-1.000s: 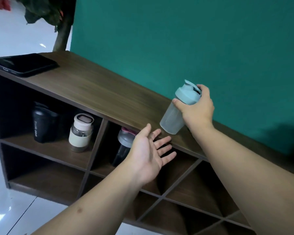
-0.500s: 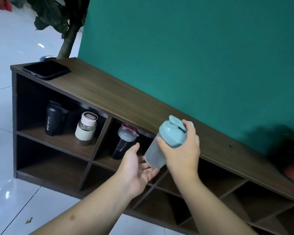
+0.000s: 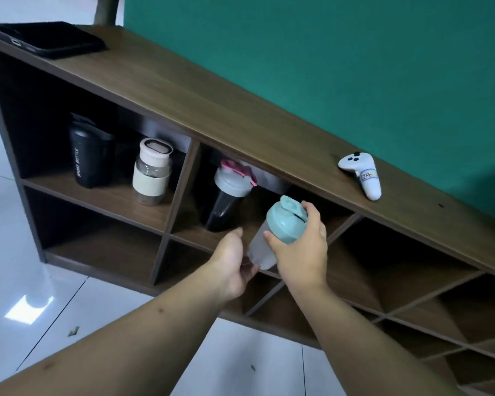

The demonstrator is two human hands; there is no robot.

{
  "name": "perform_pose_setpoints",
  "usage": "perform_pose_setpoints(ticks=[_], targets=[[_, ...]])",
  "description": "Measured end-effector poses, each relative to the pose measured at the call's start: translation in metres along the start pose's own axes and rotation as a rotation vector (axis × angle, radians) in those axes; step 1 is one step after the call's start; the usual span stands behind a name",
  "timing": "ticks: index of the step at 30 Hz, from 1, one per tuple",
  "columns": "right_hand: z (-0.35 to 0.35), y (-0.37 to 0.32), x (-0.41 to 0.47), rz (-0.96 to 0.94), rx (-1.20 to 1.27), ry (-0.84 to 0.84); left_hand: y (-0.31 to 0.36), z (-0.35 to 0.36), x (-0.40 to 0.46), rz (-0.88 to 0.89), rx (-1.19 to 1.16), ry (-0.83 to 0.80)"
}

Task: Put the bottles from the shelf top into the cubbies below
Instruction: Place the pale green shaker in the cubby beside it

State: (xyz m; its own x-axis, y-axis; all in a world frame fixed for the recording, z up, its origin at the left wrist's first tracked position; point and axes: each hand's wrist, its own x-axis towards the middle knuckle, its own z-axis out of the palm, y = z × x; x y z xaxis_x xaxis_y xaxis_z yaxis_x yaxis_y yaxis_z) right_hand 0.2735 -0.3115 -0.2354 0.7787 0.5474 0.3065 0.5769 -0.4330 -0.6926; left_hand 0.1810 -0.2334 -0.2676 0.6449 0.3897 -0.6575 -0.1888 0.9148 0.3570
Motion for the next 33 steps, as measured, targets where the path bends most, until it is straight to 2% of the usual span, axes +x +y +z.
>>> perform_pose_setpoints(ticks=[10, 19, 33], targets=[[0.057, 0.037, 0.073, 0.168, 0.030, 0.048, 0.029, -0.003, 0.087, -0.061, 0.000, -0.124], [0.080, 0.058, 0.096, 0.133, 0.019, 0.036, 0.035, 0.017, 0.111, -0.059, -0.065, -0.168], [0.089, 0.069, 0.086, 0.105, 0.077, 0.039, 0.031, 0.012, 0.114, -0.020, 0.026, -0.180]])
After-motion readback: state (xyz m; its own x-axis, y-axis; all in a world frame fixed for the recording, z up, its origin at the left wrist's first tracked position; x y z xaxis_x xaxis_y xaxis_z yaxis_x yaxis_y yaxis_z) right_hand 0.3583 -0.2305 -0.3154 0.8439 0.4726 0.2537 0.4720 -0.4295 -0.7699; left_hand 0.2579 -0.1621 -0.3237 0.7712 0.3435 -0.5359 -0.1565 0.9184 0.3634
